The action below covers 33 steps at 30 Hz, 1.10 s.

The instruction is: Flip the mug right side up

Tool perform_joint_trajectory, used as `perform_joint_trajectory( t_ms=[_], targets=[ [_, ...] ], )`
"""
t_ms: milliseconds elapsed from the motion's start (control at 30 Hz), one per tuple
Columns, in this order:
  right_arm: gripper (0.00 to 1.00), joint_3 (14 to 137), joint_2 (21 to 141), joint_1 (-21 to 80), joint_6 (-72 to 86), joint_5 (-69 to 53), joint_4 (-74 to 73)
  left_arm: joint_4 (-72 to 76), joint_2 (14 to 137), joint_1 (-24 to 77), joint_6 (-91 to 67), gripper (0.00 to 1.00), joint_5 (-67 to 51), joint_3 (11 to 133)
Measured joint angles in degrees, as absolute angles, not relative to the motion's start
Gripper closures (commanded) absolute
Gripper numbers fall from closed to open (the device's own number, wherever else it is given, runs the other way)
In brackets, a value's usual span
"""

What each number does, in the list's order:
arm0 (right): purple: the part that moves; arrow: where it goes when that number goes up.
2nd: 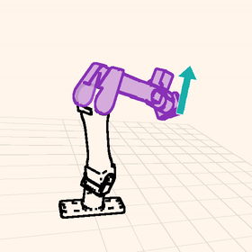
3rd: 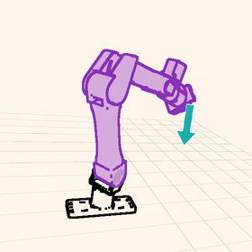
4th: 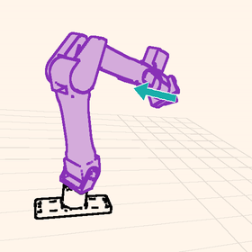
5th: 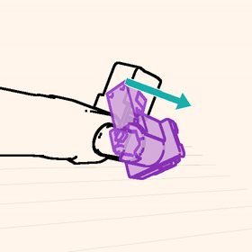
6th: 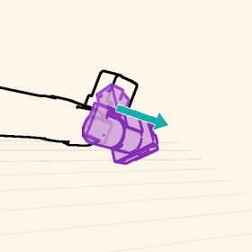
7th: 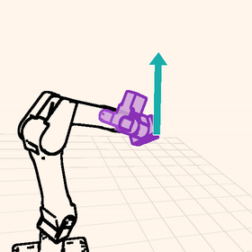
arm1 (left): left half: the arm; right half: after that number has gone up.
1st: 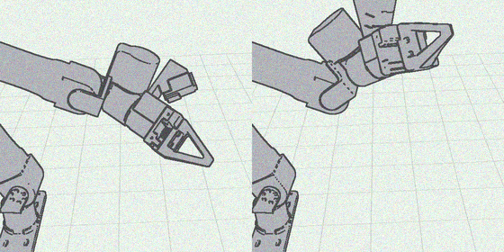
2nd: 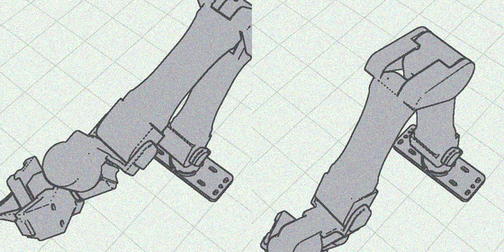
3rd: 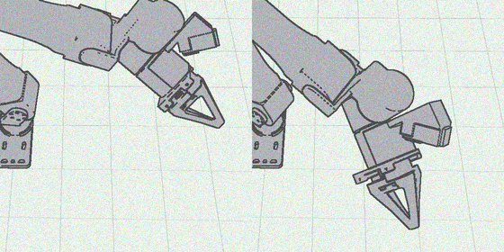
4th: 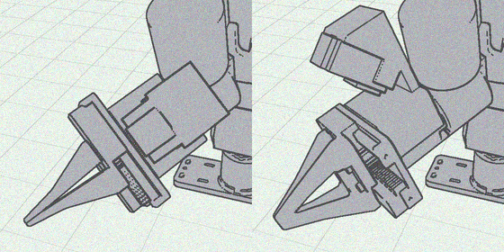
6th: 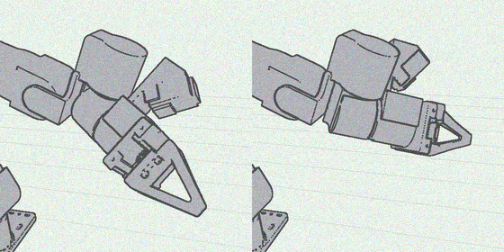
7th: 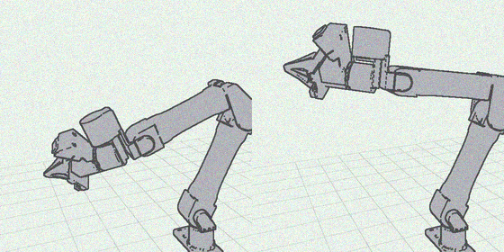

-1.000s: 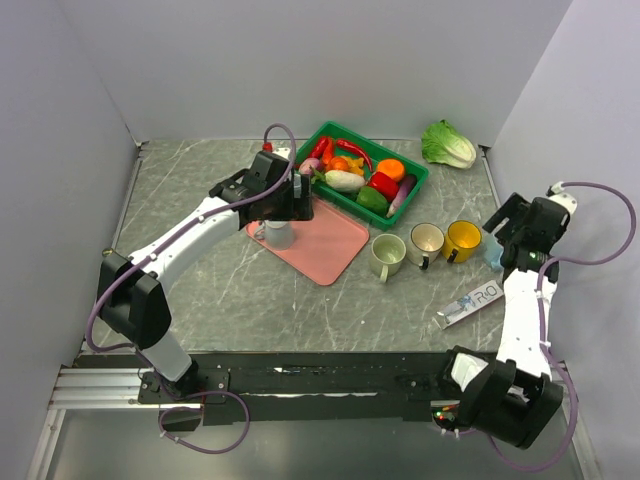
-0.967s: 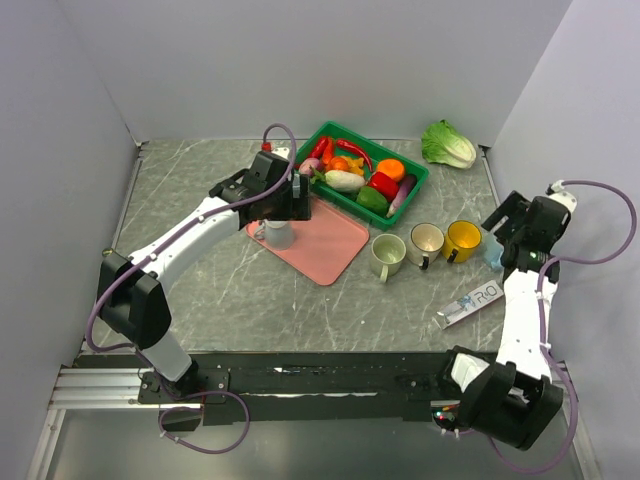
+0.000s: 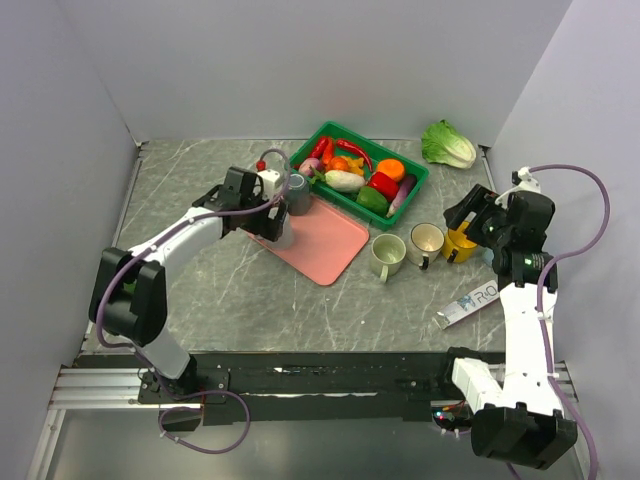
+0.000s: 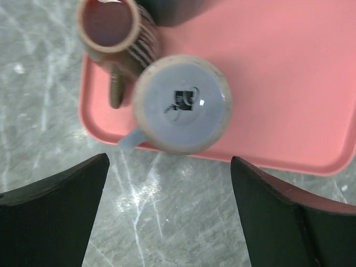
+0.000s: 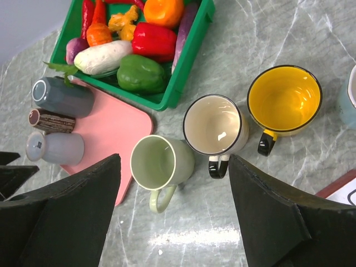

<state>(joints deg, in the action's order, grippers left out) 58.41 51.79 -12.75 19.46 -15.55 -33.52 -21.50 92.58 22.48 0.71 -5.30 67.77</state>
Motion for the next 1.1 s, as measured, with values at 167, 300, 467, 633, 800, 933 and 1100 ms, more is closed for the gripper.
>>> perform_joint_trajectory(
  t_ms=[167, 300, 467, 633, 800, 933, 1100],
  targets=[
    [0.16, 58.52, 51.83, -12.75, 19.46, -15.53, -34.24, -22.17, 95.50, 22.06, 2.52, 0.04, -10.35, 68.10],
    [0.16, 58.52, 51.83, -12.75, 19.49, -15.51, -34.35, -22.35, 98.43, 22.04, 3.20, 0.04, -12.69, 69.25],
    [0.17, 58.52, 51.77, -12.73, 19.51, -15.49, -34.35, -22.70, 100.73, 21.87, 3.66, 0.02, -14.04, 72.14],
    [0.16, 58.50, 51.13, -12.73, 19.53, -15.05, -34.39, -22.28, 101.10, 21.71, 3.62, 0.01, -15.16, 72.29],
    [0.16, 58.48, 50.61, -12.73, 19.66, -14.52, -34.41, -22.09, 101.10, 21.71, 3.38, 0.07, -16.69, 72.29],
    [0.17, 58.39, 50.57, -12.73, 19.68, -14.46, -34.41, -21.65, 100.79, 21.71, 3.36, 0.01, -16.43, 71.88],
    [0.17, 58.33, 50.57, -12.73, 19.70, -14.46, -34.68, -20.97, 98.56, 21.71, 3.64, 0.04, -12.67, 69.73]
  ],
)
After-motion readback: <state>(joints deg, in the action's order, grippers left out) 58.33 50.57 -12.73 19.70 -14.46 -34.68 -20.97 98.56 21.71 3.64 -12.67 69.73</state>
